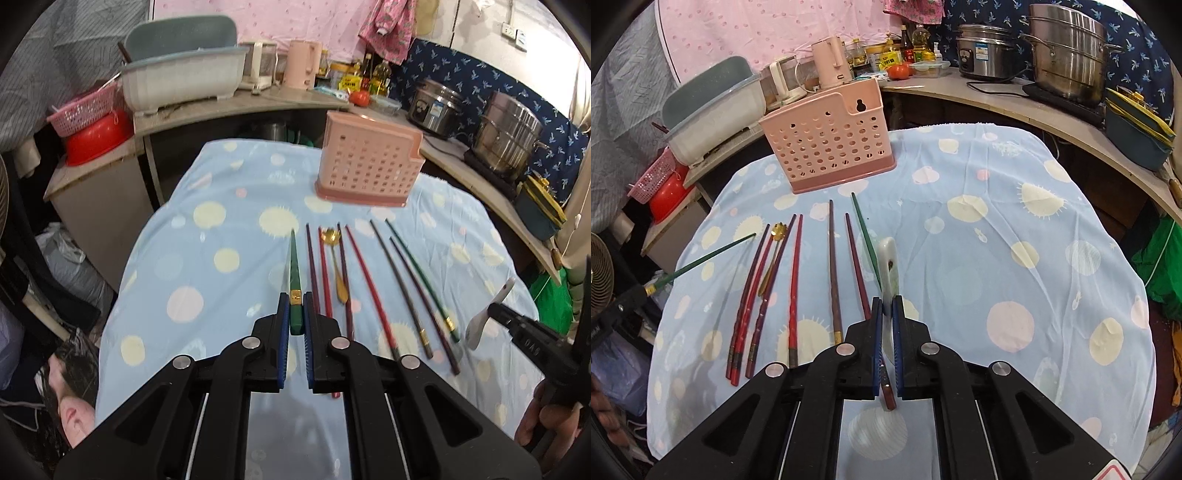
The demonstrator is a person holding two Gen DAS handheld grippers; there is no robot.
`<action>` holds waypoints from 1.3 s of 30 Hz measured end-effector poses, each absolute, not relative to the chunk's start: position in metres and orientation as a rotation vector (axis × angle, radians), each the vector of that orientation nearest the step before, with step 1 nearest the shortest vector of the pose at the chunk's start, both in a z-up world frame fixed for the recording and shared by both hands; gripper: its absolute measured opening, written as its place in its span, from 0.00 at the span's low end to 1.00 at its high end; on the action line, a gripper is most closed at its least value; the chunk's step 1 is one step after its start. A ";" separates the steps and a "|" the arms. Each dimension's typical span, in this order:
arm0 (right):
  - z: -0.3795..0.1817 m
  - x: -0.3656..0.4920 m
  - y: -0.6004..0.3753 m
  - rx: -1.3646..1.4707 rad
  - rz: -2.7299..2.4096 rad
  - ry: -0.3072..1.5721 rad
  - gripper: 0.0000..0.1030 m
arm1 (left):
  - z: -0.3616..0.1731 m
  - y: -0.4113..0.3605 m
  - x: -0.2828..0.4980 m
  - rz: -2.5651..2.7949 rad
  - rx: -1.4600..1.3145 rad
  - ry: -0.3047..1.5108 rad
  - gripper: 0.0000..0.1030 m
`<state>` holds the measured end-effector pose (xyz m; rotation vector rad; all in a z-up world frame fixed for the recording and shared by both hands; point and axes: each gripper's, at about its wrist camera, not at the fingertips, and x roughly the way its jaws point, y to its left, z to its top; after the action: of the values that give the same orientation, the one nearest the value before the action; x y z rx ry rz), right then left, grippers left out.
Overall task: Organize utensils
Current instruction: 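Close the left tool on the green chopstick while the right tool grips the white spoon, then lift the green chopstick with the left tool while the right tool carries the spoon to the pink holder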
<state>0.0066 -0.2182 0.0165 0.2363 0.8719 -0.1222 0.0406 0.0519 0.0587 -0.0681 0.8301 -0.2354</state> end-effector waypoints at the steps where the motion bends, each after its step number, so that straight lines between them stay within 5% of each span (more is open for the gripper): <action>1: 0.018 0.008 -0.218 0.235 -0.120 0.869 0.05 | 0.064 0.051 0.042 -0.238 -0.066 0.818 0.07; 21: 0.082 0.065 -0.214 0.215 -0.026 0.748 0.05 | 0.186 0.020 0.115 -0.289 -0.003 0.559 0.07; 39: 0.147 0.225 -0.244 0.306 0.069 0.653 0.05 | 0.294 -0.029 0.229 -0.322 -0.043 0.336 0.07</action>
<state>0.2252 -0.2435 0.1470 0.3056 0.6530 0.0693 0.2285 -0.0287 0.2940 -0.0426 0.3365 -0.3219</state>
